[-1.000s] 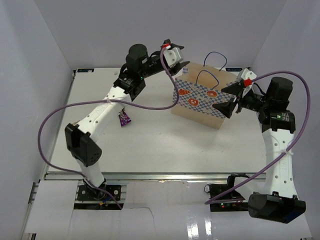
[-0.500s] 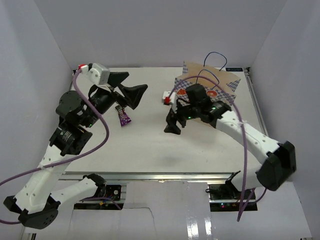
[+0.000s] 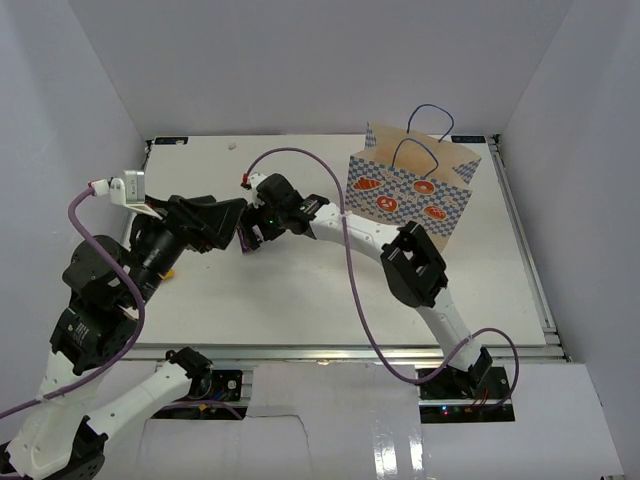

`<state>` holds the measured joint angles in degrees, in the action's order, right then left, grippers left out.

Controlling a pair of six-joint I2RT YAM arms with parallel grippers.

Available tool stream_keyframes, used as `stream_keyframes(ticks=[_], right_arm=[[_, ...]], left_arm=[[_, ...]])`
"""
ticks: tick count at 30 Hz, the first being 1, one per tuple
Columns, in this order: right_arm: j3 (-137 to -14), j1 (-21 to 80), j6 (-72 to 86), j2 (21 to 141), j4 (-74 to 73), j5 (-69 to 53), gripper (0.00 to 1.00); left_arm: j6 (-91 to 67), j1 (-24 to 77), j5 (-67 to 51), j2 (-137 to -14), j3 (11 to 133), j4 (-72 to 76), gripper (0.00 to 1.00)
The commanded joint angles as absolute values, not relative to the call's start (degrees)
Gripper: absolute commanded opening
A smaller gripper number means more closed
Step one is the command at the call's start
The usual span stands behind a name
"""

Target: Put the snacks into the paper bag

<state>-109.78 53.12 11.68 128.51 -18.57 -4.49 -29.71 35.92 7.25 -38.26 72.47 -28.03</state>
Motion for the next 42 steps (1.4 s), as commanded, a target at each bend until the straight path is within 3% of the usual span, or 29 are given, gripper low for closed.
stream_keyframes(ticks=[1,11,19,20,24,27,30,34,39,42], right_arm=[[-117.1,53.3,18.5,133.7,-11.9,3.0,0.92],[-124.0,55.4,16.4,144.6,-3.3,9.6,0.86],[-122.4,55.9,13.4,147.0,-1.9,11.8,0.73],[-121.6,55.9,12.9,146.3,-2.0,11.9,0.69],[-115.9,55.7,10.6,142.1,-2.5,12.0,0.33],[-110.1,55.1,8.7,136.9,-2.8,10.7,0.19],[-104.0,53.9,5.3,130.3,-2.6,6.3,0.12],[-95.1,49.8,-4.8,117.2,-3.3,-18.1,0.08],[-91.0,45.4,-20.0,104.0,-12.6,-41.5,0.1],[-88.6,42.5,-25.8,94.2,-16.6,-44.0,0.1]], left_arm=[[-34.2,36.1,8.5,-39.4,72.4,-35.0,0.98],[-35.4,36.1,9.8,-39.3,69.9,-37.3,0.98],[-36.3,36.0,11.5,-38.2,68.6,-38.8,0.98],[-36.4,36.0,11.8,-38.1,68.7,-39.0,0.98],[-36.6,36.0,13.9,-37.8,67.9,-39.7,0.98],[-38.8,36.0,17.5,-36.7,65.0,-39.9,0.98],[-41.3,36.0,20.6,-35.9,62.8,-39.8,0.98],[-41.3,36.0,22.8,-34.6,60.0,-39.3,0.98],[-38.7,36.1,26.7,-32.4,57.1,-38.1,0.98],[-37.2,36.1,28.8,-31.4,55.7,-37.2,0.98]])
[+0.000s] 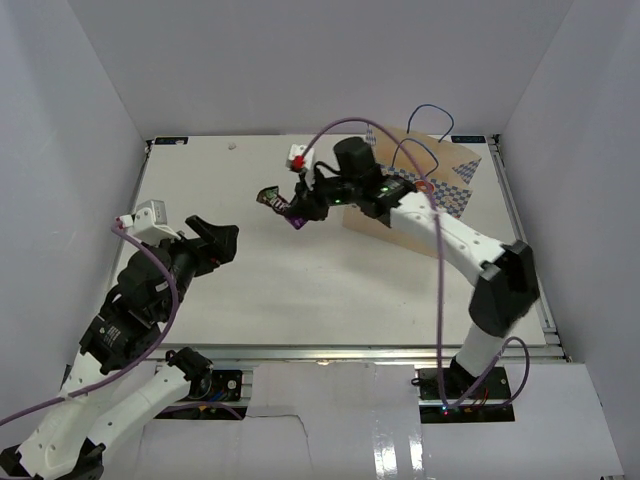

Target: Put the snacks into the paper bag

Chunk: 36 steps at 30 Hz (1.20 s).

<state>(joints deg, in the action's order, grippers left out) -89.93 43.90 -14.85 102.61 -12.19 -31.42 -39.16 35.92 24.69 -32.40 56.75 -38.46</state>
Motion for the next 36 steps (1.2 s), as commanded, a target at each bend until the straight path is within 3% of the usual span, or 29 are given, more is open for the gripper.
stream_keyframes(ticks=[1,7,12,19,33,36], right_arm=[[-88.1,41.1,-27.3,88.9,-18.8,-43.8,0.1],[-92.4,28.8,-34.8,76.5,-25.2,-37.2,0.09],[-100.0,14.4,-37.6,75.1,-28.7,-34.2,0.09],[-98.9,-3.2,-38.5,75.0,-30.3,-38.1,0.09],[-95.1,-3.6,-49.6,83.6,-39.3,-41.0,0.25],[-95.7,-3.1,-50.0,85.3,-39.8,-40.4,0.41]], left_arm=[[-35.7,36.0,29.2,-31.1,54.8,-36.5,0.98],[-30.2,36.1,27.4,-31.5,51.5,-32.1,0.98],[-27.7,36.0,21.6,-36.5,51.0,-30.1,0.98],[-27.4,36.0,17.1,-40.5,52.1,-31.1,0.98],[-32.0,36.0,18.5,-40.7,54.1,-37.4,0.98],[-32.3,36.0,19.4,-41.8,54.6,-37.5,0.98]])
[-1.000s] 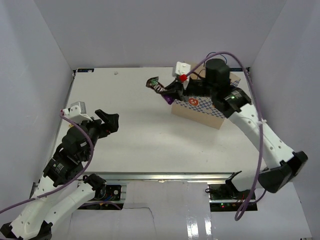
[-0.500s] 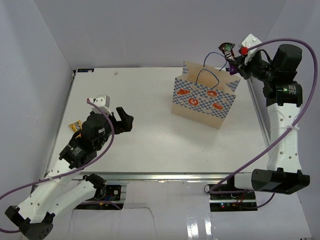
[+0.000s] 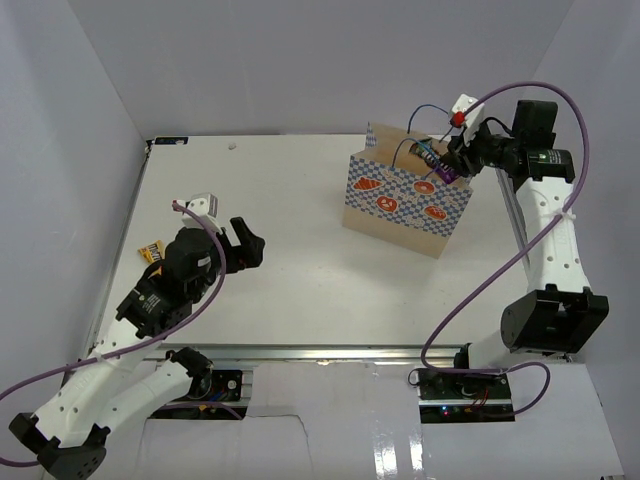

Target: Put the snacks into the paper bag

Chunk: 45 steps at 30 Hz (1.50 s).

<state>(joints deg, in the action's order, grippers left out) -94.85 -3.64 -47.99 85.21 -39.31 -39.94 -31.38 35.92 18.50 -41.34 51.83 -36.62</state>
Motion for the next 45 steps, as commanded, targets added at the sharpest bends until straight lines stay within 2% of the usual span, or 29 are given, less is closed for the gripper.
stream_keyframes(ticks=[1,4,7,9,10,11,13,14,16,23,33,37,42,45], right_arm=[[-96.1,-3.0,-50.0,85.6,-40.1,-40.5,0.5],[-97.9,-2.9,-49.5,86.4,-41.8,-40.9,0.61],[-98.8,-3.2,-47.4,85.3,-41.9,-39.6,0.68],[-99.1,-4.4,-44.4,83.9,-41.9,-40.3,0.72],[-99.1,-4.9,-43.4,83.2,-41.9,-41.0,0.75],[-98.8,-6.1,-41.5,81.7,-41.9,-42.5,0.76],[-97.4,-7.3,-40.3,79.8,-41.8,-44.2,0.78],[-94.7,-8.4,-39.8,77.7,-41.8,-45.6,0.79],[-89.2,-9.4,-39.9,75.4,-41.8,-47.1,0.8],[-74.5,-13.7,-41.8,67.1,-41.7,-49.1,0.82],[-70.8,-17.4,-41.9,67.2,-41.2,-52.8,0.82],[-71.0,-18.1,-41.7,68.2,-41.2,-53.7,0.82],[-72.8,-18.7,-41.5,69.2,-41.5,-54.8,0.82],[-73.4,-19.1,-40.8,69.6,-41.4,-55.5,0.82]], left_arm=[[-32.5,36.0,20.1,-42.4,54.9,-37.6,0.98],[-31.9,36.0,20.6,-45.4,56.3,-36.7,0.98],[-30.8,34.5,20.5,-50.6,59.1,-36.9,0.98],[-29.4,29.4,17.7,-53.5,60.7,-37.4,0.98],[-29.1,26.0,15.0,-55.9,60.8,-37.2,0.98],[-28.9,18.4,8.3,-56.7,60.2,-36.3,0.98],[-29.1,10.2,2.7,-58.1,58.9,-35.1,0.98],[-29.2,3.1,0.1,-58.5,57.8,-33.8,0.98],[-29.8,-6.1,0.1,-61.1,56.8,-32.5,0.98],[-34.7,-11.4,20.5,-75.4,59.4,-32.3,0.98],[-30.0,-15.4,27.2,-89.8,60.3,-32.3,0.97],[-26.5,-15.6,21.0,-93.6,59.2,-29.2,0.77],[-26.0,-15.8,18.6,-97.1,59.3,-28.8,0.69],[-25.4,-16.0,17.9,-97.4,59.3,-28.1,0.59]])
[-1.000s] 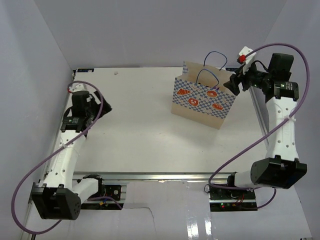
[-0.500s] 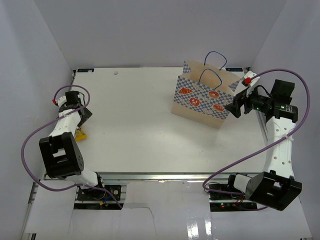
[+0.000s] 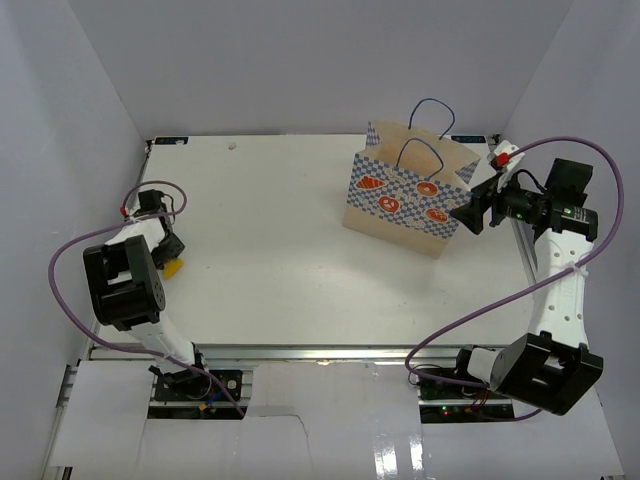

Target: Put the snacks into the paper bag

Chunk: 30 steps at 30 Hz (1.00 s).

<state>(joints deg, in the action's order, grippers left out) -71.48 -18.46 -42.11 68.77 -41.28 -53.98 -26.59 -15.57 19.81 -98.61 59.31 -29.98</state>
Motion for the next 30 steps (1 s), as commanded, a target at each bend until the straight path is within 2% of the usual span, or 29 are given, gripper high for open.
stream_keyframes(ticks=[1,2,5,6,7,10,13,14,18,25,30], right_arm=[[-73.6,-19.2,-40.5,69.7,-41.4,-55.9,0.82],[-73.7,-19.2,-40.0,69.9,-41.4,-56.6,0.82],[-74.4,-19.2,-39.5,70.0,-41.3,-57.0,0.83],[-74.5,-19.2,-39.3,70.1,-41.3,-57.1,0.83],[-74.7,-19.2,-39.2,70.1,-41.5,-57.1,0.83],[-75.6,-19.2,-39.2,70.1,-41.8,-57.1,0.83],[-76.1,-19.2,-39.1,70.1,-41.9,-58.2,0.83],[-76.5,-19.2,-39.2,70.0,-41.9,-59.5,0.83],[-77.3,-19.2,-40.2,70.0,-43.2,-63.1,0.83],[-77.1,-19.2,-40.0,69.3,-44.0,-62.3,0.83],[-76.2,-19.2,-39.0,67.9,-44.2,-61.5,0.83]], left_arm=[[-25.4,-16.1,17.1,-97.5,59.2,-27.7,0.55],[-25.7,-16.1,16.9,-97.5,59.2,-27.6,0.43],[-26.1,-16.1,14.8,-97.3,59.2,-27.0,0.32],[-26.5,-16.2,14.2,-97.2,59.2,-26.8,0.24],[-26.5,-16.1,13.3,-96.7,59.2,-26.3,0.22],[-26.7,-16.1,7.8,-94.4,59.0,-23.8,0.18],[-27.4,-15.3,-3.8,-91.1,59.0,-17.9,0.16],[-27.3,-13.7,-10.6,-90.4,59.1,-15.5,0.15],[-26.0,-6.2,-23.4,-88.6,64.0,-5.5,0.15],[-14.7,13.5,-32.9,-92.6,85.1,-3.0,0.14],[-2.9,26.4,-32.4,-98.1,99.0,-3.2,0.15]])
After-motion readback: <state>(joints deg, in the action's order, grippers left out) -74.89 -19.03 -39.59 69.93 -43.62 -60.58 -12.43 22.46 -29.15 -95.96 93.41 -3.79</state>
